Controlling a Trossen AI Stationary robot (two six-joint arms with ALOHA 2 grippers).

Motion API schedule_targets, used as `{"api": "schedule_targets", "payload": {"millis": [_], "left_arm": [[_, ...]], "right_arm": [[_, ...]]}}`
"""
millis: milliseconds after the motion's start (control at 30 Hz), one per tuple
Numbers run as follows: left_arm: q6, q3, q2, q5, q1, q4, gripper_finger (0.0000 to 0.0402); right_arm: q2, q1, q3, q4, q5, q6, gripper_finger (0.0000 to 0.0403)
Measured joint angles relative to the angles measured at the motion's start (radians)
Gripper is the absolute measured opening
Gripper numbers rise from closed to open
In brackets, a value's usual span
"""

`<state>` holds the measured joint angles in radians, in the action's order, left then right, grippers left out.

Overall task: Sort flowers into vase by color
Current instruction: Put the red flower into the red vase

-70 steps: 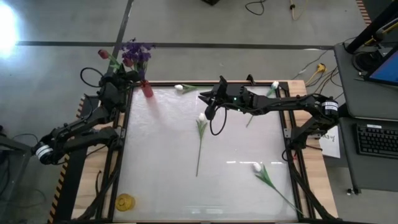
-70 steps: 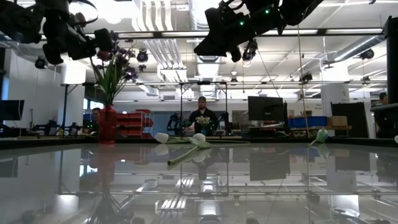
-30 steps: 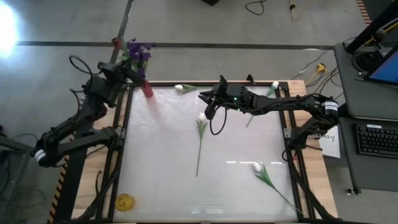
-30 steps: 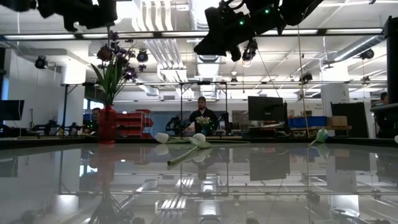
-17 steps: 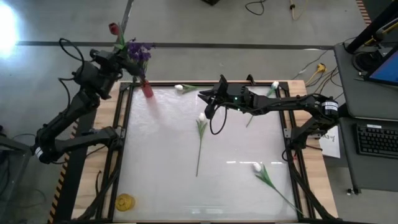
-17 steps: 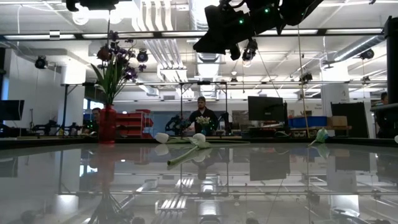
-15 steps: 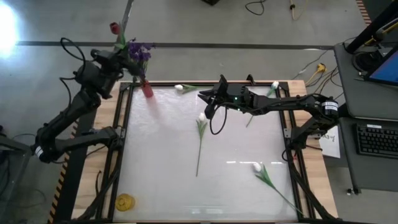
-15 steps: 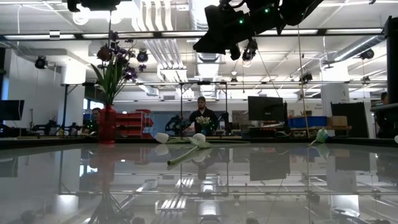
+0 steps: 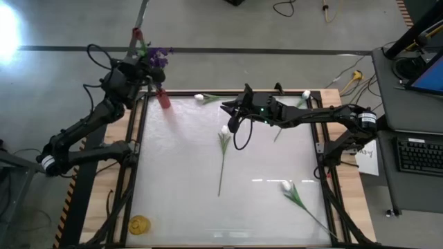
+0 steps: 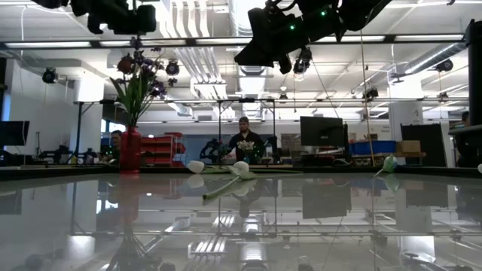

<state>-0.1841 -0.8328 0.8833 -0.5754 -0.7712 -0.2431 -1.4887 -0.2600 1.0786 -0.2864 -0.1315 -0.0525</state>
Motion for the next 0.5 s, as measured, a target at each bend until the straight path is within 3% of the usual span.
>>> {"api": "schedule_targets", "payload": {"millis": [500], "left_arm": [[0.143,0.137,0.000,-0.070,-0.009,-0.081,0.0000]], "right_arm": [[0.000,0.000,0.000,-0.001,0.000,0.000,0.0063]]}}
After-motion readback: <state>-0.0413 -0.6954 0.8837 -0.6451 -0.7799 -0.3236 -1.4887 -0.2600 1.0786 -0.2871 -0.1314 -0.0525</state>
